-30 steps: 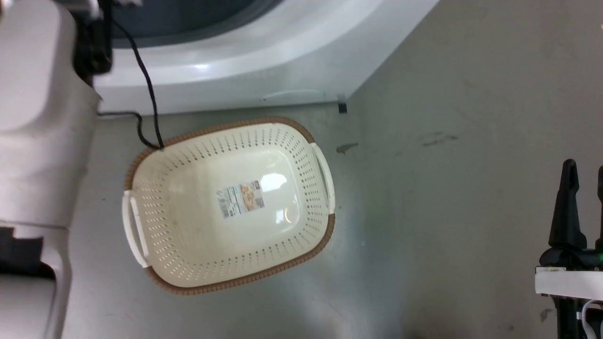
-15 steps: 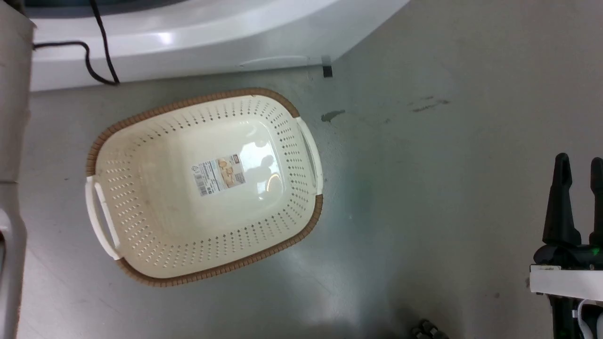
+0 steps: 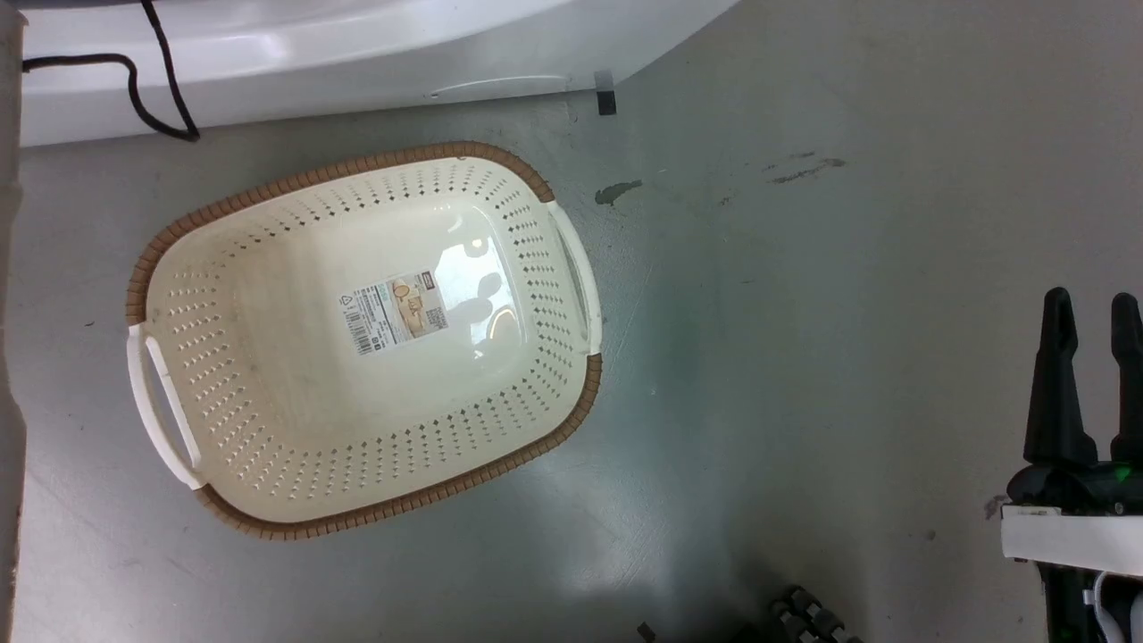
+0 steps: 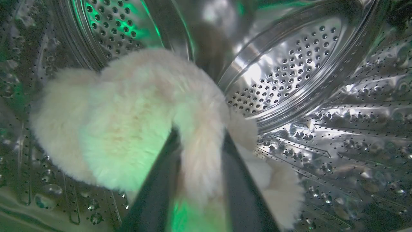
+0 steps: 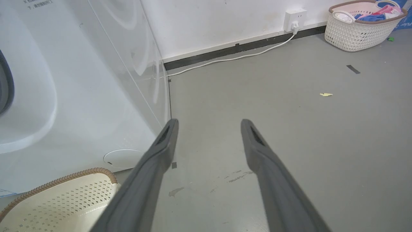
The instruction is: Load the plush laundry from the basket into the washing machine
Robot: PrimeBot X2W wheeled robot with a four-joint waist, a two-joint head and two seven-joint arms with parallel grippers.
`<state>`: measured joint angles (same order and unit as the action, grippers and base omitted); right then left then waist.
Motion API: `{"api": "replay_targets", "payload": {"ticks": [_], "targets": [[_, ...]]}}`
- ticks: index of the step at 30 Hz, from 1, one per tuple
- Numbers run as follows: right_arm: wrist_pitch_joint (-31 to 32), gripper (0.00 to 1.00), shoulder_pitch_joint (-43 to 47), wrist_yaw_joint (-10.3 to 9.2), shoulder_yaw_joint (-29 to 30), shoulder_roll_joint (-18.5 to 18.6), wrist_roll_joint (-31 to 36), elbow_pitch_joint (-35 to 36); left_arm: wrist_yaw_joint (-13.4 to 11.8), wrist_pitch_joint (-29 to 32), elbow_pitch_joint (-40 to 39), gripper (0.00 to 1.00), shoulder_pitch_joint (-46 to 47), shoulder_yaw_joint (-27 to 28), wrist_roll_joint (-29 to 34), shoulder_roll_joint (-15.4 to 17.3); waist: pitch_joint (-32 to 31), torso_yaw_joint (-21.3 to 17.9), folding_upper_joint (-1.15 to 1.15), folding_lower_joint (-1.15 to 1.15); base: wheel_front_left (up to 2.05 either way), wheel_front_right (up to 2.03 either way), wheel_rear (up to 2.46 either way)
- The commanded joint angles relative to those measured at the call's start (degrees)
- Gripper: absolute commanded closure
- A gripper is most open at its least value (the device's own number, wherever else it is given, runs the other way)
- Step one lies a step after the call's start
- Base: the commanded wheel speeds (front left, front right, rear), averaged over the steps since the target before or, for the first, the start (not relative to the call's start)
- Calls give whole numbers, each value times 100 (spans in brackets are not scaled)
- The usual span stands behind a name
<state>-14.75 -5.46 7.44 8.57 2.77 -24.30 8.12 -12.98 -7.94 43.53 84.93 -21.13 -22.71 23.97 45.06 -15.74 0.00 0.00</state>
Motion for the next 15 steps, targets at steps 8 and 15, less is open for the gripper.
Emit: {"api": "replay_targets", "payload": {"ticks": [8, 15], "targets": [[-25, 0, -101, 5, 16, 10, -7, 39, 23, 68, 64, 0, 143, -106, 6, -87, -10, 94, 0, 0, 0, 0, 0], [-25, 0, -192, 5, 70, 10, 110, 79, 71, -101, 94, 0, -100, -188, -80, -281, -138, 280, 0, 0, 0, 0, 0]]}}
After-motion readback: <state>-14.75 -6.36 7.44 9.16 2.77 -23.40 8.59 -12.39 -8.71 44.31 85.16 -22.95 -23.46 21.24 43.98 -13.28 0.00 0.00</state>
